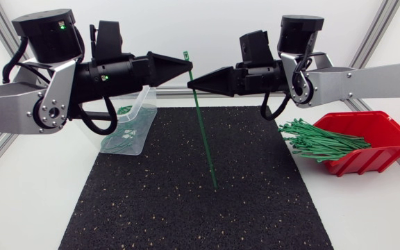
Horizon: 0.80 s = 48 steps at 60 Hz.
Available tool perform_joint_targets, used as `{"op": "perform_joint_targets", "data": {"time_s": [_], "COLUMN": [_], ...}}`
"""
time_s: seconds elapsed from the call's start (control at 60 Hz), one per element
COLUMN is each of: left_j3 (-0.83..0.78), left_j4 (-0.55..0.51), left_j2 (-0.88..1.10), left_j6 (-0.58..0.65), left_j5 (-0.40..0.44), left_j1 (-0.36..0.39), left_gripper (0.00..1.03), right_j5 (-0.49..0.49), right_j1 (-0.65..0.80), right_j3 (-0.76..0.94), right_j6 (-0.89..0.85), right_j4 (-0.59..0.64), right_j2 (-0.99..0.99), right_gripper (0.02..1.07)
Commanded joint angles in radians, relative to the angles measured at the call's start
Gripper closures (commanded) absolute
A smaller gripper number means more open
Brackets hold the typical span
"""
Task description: Take a green cable tie from the red box, thread the tail through the head to close it, then place it in the transparent bin on the left.
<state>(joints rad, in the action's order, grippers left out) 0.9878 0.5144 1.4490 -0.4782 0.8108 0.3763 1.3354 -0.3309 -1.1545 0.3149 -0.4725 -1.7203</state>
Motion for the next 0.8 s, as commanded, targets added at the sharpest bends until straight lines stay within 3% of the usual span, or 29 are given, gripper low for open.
{"op": "perform_joint_targets", "data": {"time_s": [0.0,0.783], "left_j3": [0.000,-0.014], "left_j4": [0.015,0.013], "left_j2": [0.005,-0.010], "left_j6": [-0.023,-0.025], "left_j5": [0.004,0.004], "left_j1": [0.009,0.009], "left_gripper": [0.86,0.98], "right_j5": [0.005,0.001], "right_j1": [0.004,0.004], "right_j3": [0.024,0.030], "right_j6": [0.032,0.053], "right_j4": [-0.017,-0.048], "right_j2": [0.021,0.024], "right_gripper": [1.01,1.01]}}
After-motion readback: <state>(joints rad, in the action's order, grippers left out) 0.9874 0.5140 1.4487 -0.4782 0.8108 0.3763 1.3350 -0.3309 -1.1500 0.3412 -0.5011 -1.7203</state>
